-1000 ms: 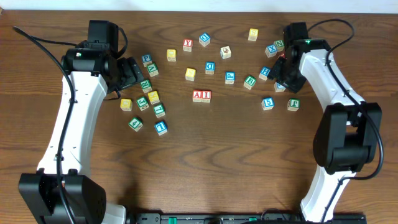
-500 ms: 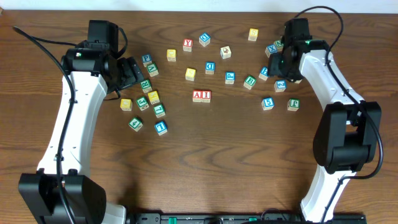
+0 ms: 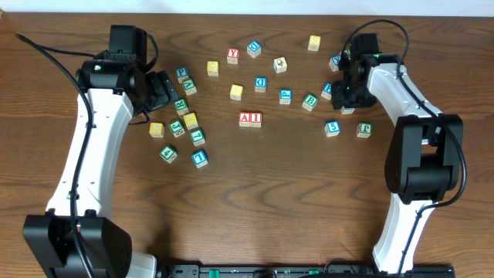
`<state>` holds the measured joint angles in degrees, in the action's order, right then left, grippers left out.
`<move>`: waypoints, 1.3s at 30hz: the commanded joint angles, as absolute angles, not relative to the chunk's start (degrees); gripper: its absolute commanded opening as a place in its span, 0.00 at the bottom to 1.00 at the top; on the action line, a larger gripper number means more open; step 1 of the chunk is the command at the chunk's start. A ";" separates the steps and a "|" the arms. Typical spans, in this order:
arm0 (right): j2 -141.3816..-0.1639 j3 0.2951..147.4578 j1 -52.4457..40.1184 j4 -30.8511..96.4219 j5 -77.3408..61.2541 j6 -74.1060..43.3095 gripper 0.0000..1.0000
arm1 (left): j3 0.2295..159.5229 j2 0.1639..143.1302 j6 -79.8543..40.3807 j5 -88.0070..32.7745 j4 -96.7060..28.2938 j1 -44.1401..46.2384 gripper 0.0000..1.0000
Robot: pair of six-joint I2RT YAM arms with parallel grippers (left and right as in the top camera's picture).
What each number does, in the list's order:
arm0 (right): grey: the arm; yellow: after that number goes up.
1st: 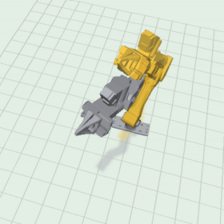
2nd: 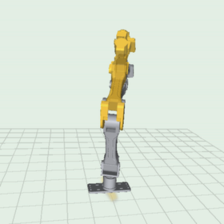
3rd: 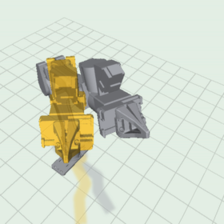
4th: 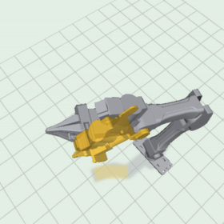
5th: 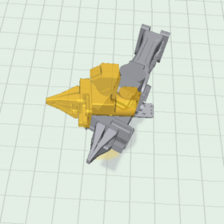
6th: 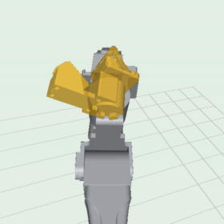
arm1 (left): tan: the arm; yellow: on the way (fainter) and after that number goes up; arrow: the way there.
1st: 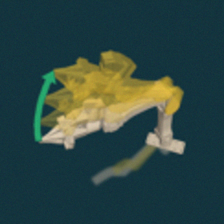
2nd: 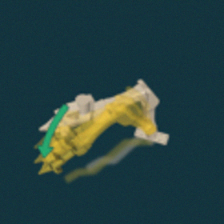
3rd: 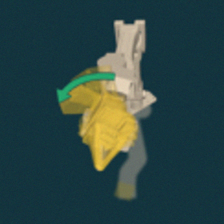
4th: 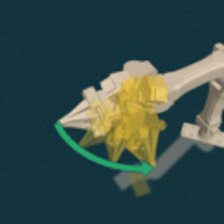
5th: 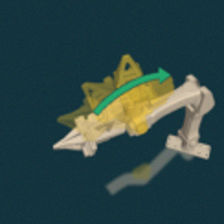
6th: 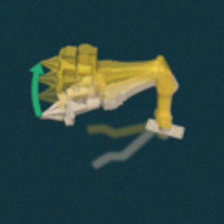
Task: Spell out AI2
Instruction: 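Lower the right gripper and grasp the blue-lettered 2 block, then carry the 2 block left toward the right side of the I block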
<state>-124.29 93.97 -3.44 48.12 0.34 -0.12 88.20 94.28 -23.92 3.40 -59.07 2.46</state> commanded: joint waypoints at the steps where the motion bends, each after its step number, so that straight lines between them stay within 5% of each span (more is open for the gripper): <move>1: -124.84 93.69 -2.96 48.23 -0.03 0.93 0.50 | 88.73 94.41 -23.59 4.56 -59.33 2.48 0.98; 19: -122.10 93.71 -3.51 51.03 -1.26 -9.41 0.22 | 88.73 94.41 -23.59 4.56 -59.33 2.48 0.98; 39: -114.02 93.62 -11.79 57.04 -10.00 -26.96 0.17 | 88.73 94.41 -23.59 4.56 -59.33 2.48 0.98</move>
